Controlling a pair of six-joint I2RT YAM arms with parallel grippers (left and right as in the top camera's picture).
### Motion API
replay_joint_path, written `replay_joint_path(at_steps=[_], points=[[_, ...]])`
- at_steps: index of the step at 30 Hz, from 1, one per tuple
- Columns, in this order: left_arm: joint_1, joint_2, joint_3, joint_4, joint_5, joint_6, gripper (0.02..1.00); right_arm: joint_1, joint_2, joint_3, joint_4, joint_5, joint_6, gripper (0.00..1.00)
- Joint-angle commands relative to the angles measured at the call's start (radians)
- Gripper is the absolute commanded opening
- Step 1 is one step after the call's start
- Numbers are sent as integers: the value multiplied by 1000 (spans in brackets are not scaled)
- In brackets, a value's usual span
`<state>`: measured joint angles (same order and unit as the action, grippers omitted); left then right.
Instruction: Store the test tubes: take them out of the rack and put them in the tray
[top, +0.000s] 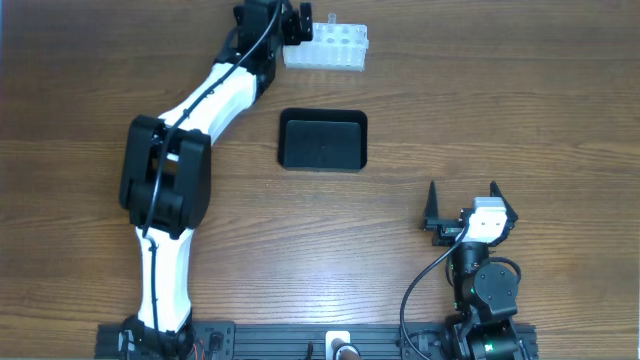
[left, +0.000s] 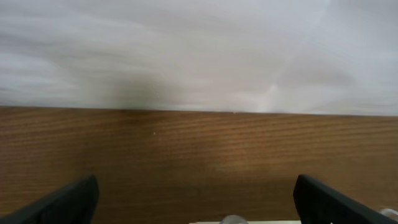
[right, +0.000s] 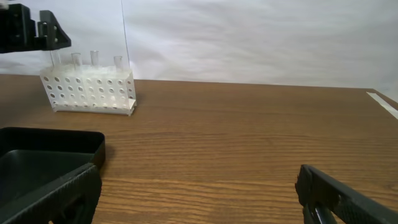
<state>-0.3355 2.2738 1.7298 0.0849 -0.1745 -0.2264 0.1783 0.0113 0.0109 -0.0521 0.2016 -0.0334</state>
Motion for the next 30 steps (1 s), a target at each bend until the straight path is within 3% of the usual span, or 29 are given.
replay_joint_path(at_steps=[1,5,18,30], points=[[-20,55,64,-3,-56,43,998,6,-6,-6,-1,6,2,993],[-27,68,66,-3,-94,44,991,6,-6,-6,-1,6,2,993],[-43,70,66,1,-142,44,673,6,-6,-6,-1,6,2,993],[-55,72,66,1,-160,44,472,6,-6,-6,-1,6,2,991]])
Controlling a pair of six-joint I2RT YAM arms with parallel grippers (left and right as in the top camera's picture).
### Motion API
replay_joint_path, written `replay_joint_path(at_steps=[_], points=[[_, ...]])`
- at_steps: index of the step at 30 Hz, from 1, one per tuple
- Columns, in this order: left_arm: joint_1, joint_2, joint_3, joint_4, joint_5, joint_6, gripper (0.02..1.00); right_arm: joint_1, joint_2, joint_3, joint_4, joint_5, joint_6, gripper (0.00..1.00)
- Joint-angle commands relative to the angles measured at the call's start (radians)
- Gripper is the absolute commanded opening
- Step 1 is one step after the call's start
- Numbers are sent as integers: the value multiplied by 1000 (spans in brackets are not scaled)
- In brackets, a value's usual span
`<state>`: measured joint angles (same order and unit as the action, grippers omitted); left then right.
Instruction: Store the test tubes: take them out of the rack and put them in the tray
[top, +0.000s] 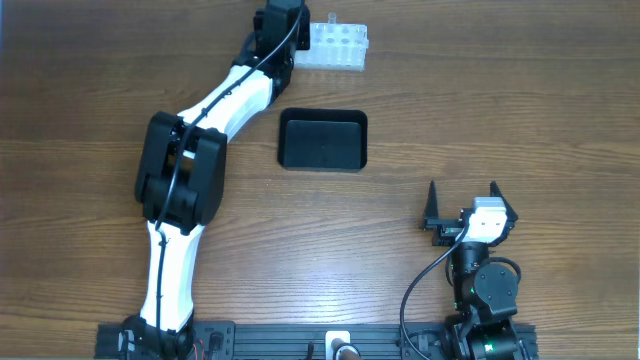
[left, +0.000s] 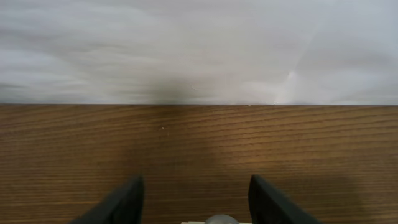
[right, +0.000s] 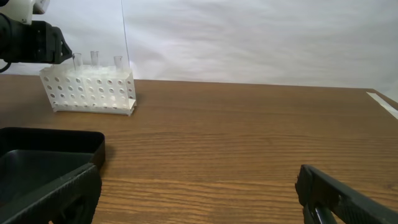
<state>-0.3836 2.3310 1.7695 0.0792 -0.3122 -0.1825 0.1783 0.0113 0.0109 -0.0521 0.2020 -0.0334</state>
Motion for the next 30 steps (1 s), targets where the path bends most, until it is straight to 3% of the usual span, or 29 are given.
replay_joint_path(at_steps=[1,5,6,15,30], points=[[-7,14,26,6,-23,0,465,6,-6,-6,-1,5,2,991],[-8,14,26,6,-22,0,421,6,-6,-6,-1,5,2,991],[-8,14,26,6,-22,0,367,6,-6,-6,-1,5,2,993],[-8,25,26,17,-22,0,180,6,-6,-6,-1,5,2,993],[-8,8,26,19,-21,0,119,6,-6,-6,-1,5,2,993]])
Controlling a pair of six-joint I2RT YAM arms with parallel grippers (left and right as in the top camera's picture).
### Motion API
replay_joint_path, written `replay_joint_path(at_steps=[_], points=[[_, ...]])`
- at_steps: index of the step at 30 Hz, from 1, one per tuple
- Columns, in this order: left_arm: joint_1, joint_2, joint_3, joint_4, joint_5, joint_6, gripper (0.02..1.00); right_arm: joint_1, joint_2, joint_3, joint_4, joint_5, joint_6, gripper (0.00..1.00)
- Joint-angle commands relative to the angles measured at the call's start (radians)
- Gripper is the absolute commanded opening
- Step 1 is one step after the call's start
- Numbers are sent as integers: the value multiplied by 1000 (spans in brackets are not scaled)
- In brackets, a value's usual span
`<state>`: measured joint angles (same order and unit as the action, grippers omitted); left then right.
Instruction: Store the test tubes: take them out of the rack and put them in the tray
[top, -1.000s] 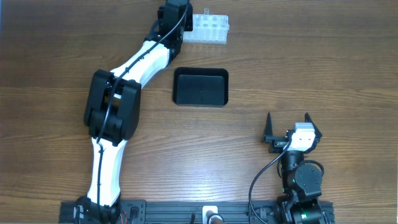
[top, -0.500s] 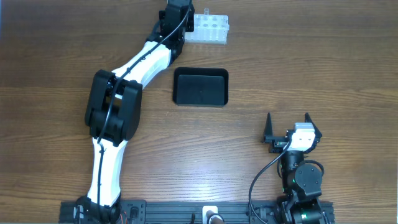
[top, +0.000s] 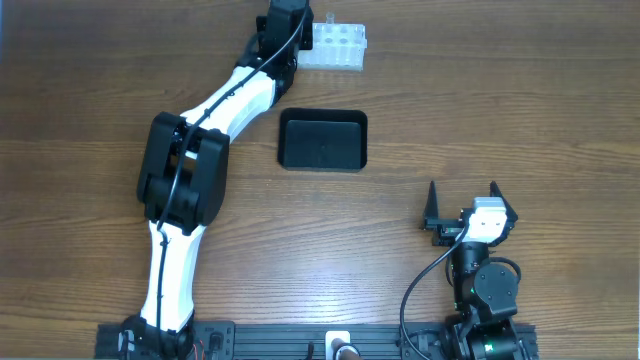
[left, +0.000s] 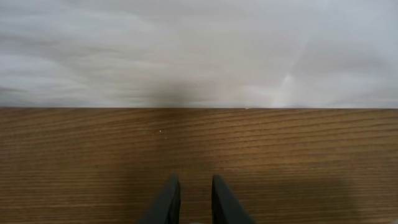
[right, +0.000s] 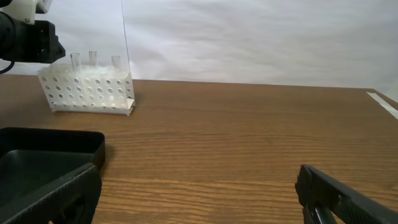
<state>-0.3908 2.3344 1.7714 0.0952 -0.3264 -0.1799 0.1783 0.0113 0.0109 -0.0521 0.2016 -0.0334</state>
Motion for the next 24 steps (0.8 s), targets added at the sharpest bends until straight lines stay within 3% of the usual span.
replay_joint_path(at_steps=[1,14,17,24], points=[[-1,-10,24,-3,-8,-3,117,6,-6,-6,-1,6,2,993],[-2,-384,24,-74,-34,46,102,6,-6,-6,-1,6,2,991],[-18,-469,24,-174,-12,33,104,6,-6,-6,-1,6,2,991],[-80,-533,24,-635,-3,-252,73,6,-6,-6,-1,6,2,991]])
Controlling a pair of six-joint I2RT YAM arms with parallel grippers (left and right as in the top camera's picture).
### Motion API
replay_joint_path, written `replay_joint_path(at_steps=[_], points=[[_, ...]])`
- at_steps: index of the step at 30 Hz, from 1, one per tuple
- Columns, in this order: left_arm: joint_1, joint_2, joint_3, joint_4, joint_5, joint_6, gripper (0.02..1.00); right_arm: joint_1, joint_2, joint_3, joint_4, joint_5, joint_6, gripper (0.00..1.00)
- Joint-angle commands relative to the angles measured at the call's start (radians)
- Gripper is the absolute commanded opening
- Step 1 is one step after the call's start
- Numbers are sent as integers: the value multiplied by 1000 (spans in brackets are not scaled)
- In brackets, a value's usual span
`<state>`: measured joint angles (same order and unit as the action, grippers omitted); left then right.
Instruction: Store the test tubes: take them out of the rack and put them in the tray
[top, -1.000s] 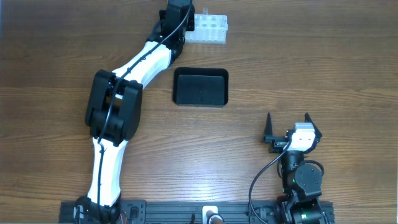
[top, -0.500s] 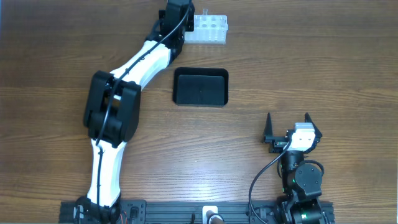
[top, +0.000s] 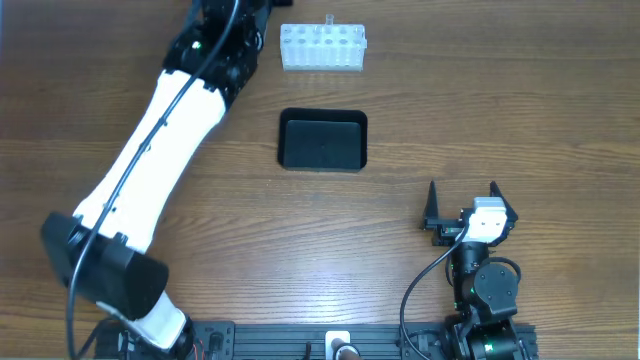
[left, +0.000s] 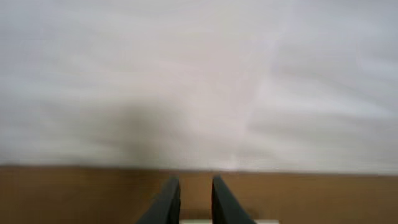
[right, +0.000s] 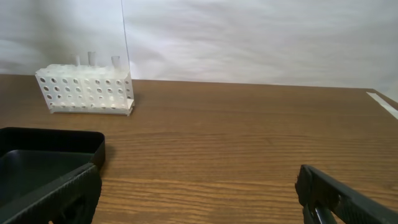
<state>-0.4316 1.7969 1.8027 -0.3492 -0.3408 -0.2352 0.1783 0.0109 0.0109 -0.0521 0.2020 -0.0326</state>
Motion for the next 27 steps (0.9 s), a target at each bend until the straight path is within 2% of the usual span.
replay_joint_path(at_steps=[1,4,7,27], points=[[-50,11,-8,-251,11,-235,73,6,-6,-6,-1,5,2,991],[-88,38,-16,-402,10,-308,71,6,-6,-6,-1,5,2,991],[-110,71,-38,-449,3,-328,77,6,-6,-6,-1,5,2,993],[-114,330,-80,-475,-2,-344,91,6,-6,-6,-1,5,2,991]])
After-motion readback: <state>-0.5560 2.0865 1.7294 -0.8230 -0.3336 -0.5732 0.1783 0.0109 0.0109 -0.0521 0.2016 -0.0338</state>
